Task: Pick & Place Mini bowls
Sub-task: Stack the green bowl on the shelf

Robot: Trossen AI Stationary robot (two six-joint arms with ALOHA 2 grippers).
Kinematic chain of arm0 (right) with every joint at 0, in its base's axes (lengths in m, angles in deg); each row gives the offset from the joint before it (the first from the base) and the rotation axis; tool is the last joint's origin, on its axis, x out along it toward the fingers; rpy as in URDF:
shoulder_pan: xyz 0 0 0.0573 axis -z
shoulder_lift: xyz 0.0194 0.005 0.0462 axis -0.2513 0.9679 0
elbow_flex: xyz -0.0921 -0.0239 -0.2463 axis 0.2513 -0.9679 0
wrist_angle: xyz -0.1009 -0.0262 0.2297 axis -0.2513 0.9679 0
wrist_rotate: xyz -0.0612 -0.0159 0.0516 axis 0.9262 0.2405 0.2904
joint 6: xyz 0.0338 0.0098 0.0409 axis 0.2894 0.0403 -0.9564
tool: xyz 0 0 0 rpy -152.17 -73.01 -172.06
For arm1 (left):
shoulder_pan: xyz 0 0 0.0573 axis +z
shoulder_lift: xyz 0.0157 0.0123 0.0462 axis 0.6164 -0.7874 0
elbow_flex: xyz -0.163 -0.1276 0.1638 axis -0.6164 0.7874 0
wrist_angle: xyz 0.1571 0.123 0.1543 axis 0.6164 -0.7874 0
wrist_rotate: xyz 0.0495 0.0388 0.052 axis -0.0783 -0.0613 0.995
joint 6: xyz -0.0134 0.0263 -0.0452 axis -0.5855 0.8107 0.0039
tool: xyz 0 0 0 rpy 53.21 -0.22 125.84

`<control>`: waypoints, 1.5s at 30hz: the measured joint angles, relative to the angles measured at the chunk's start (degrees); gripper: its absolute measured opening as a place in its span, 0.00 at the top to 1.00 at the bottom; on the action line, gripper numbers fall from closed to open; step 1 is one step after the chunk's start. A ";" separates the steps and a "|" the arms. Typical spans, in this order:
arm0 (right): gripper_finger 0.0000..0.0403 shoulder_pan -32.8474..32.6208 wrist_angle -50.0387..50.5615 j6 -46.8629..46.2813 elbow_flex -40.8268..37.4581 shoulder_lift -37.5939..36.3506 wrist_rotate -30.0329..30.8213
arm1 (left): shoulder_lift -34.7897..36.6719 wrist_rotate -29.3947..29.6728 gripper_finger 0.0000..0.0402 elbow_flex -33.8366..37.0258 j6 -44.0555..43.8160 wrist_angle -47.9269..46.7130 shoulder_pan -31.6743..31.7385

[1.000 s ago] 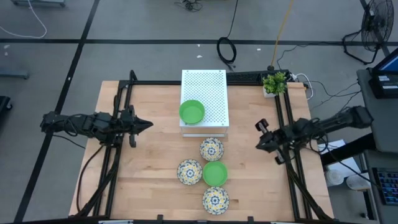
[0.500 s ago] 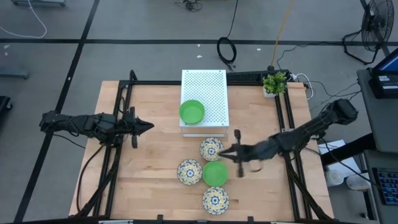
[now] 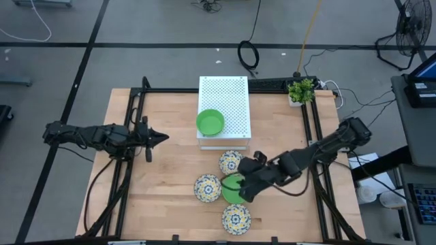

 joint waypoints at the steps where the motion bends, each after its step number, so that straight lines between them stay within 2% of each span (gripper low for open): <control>1: 0.46 0.43 1.95 -2.59 -0.06 0.53 -1.98 | -0.14 0.08 0.95 0.00 0.29 0.17 0.01; 7: 0.48 0.92 9.73 -8.51 -0.15 4.30 -10.08 | -0.68 1.08 0.95 0.00 2.84 1.60 0.01; 14: 0.52 0.48 8.25 -8.21 -2.71 6.50 -10.01 | -0.66 1.07 0.95 0.00 1.81 1.32 0.01; 30: 0.54 1.93 -6.00 -8.51 -15.03 6.69 -10.29 | -0.66 1.05 0.95 0.00 -1.78 1.21 0.01; 34: 0.54 2.12 -9.36 -8.15 -17.19 6.69 -13.30 | -0.66 1.05 0.95 0.00 -2.00 0.58 0.01; 45: 0.58 3.48 -11.10 -7.31 -18.69 6.69 -14.40 | -0.66 1.05 0.95 0.00 -2.63 -0.54 0.01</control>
